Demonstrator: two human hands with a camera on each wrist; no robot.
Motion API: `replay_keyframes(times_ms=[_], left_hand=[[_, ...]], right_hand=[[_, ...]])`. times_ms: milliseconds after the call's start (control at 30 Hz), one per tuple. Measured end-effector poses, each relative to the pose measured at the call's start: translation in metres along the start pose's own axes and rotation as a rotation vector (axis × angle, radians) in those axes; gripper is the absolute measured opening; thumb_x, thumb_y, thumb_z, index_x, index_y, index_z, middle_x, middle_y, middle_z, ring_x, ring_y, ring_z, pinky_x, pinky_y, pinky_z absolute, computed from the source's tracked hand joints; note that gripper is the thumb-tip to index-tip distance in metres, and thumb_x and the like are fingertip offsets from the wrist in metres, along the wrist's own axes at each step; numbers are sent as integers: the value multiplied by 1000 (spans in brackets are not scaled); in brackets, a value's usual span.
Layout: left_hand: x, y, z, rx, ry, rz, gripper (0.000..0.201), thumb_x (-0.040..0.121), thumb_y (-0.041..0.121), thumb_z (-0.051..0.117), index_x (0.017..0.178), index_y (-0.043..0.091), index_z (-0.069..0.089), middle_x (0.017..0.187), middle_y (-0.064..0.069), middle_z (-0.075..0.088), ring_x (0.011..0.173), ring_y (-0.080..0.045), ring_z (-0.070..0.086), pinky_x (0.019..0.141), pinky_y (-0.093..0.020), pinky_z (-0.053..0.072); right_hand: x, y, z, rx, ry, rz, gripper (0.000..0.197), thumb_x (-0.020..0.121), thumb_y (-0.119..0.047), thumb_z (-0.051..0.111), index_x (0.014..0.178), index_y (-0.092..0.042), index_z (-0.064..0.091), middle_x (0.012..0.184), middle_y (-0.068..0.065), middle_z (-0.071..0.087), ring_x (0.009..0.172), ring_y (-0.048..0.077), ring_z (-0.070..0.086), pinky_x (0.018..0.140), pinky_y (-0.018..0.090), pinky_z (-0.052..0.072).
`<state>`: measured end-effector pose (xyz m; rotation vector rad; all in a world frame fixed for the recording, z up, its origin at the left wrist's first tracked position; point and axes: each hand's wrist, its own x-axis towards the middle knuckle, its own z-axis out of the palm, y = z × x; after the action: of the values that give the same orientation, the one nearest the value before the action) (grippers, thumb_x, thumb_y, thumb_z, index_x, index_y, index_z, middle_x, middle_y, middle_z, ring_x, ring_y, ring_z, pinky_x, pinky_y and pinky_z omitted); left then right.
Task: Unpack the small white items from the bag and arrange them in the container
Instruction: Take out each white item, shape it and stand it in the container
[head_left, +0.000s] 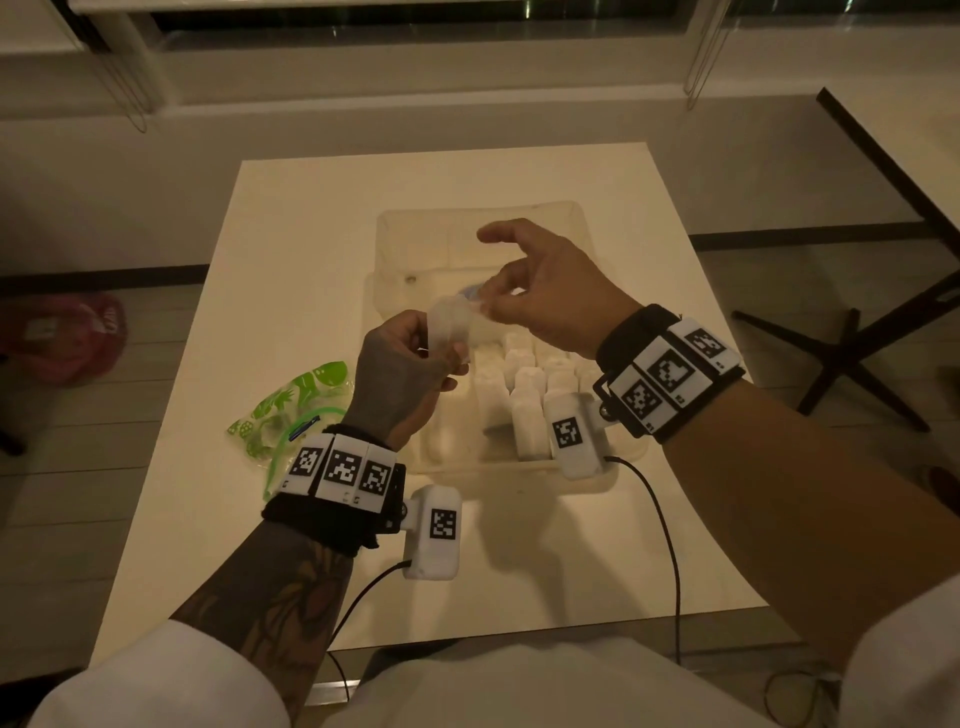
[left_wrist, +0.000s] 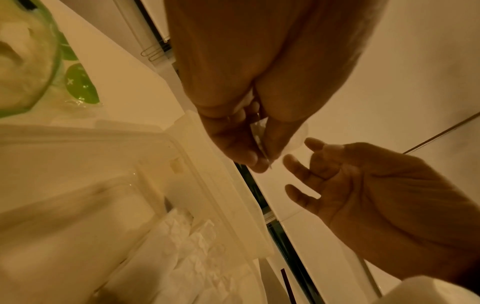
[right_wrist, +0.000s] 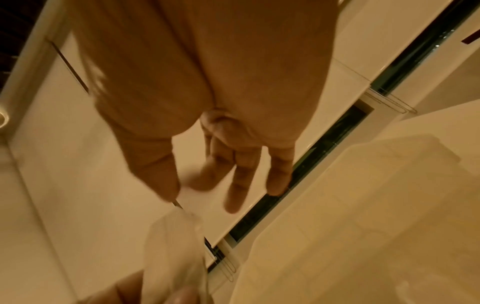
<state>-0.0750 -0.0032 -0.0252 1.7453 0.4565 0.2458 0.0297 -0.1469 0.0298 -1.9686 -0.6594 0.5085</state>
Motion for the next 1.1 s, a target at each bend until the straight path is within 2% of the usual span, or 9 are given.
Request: replay_keyframes(times_ms=[100,267,400,500,600,767,867,933,1100], left_hand=[[0,2,-2,19,-31,20,13,88,14,69,98,20,62,84,0,70,73,-15,71,63,-31,57],[-2,1,-1,18,-66,24,30,83,15,74,109,12,60,91,-7,70,79,-22,70,68,-38,57],[-9,3,7,110,51,120,67,67,26,87,117,23,41,110,6,57,90,-5,63,71,-18,55],[-11,1,15,204,88,192,52,70,27,84,104,19,46,93,13,54,81,0,59,64,-7,48],[-6,1,15,15,57,73,31,79,17,75,98,15,51,88,-4,64,78,-22,66,67,-29,56],[-10,9,3,-393,-158,-119,25,89,7,64,110,8,50,90,-12,74,81,-26,72,66,-31,54],[-10,10,1,-554,-261,-168,15,95,8,55,109,8,52,90,-13,72,78,-24,70,61,-26,54],[-11,11,1,-629,-311,-191,12,97,11,50,108,8,52,90,-14,70,76,-22,69,60,-25,53],[-13,12,-1,-698,-365,-193,19,98,10,43,113,6,53,88,-12,70,75,-21,68,62,-25,54]], right_hand=[[2,-1,2,-134,-68,-9,62,84,-25,73,138,-24,42,118,-6,61,104,8,57,71,13,44],[5,1,11,-174,-55,-19,14,90,-22,65,97,-10,69,88,3,70,72,10,63,69,28,54],[9,4,18,-142,75,26,8,86,-16,69,91,-11,65,78,1,70,55,5,64,56,17,53],[9,1,19,-73,53,45,20,85,-10,67,103,-14,60,72,3,70,53,7,64,55,20,54],[7,-5,16,-69,-23,7,17,91,-14,61,108,-19,62,71,-3,68,58,7,63,56,21,53],[5,0,5,-192,-131,-51,25,97,-34,54,120,-30,58,110,-8,60,93,4,57,69,18,45],[3,-1,3,-112,-191,-66,15,96,-34,57,104,-25,65,101,-12,66,88,0,60,70,16,42],[3,-2,2,-39,-250,-44,21,95,-36,57,111,-25,63,102,-11,68,85,-3,61,67,13,44],[3,4,2,16,-292,14,29,96,-28,58,120,-12,59,99,3,68,81,10,60,70,31,49]])
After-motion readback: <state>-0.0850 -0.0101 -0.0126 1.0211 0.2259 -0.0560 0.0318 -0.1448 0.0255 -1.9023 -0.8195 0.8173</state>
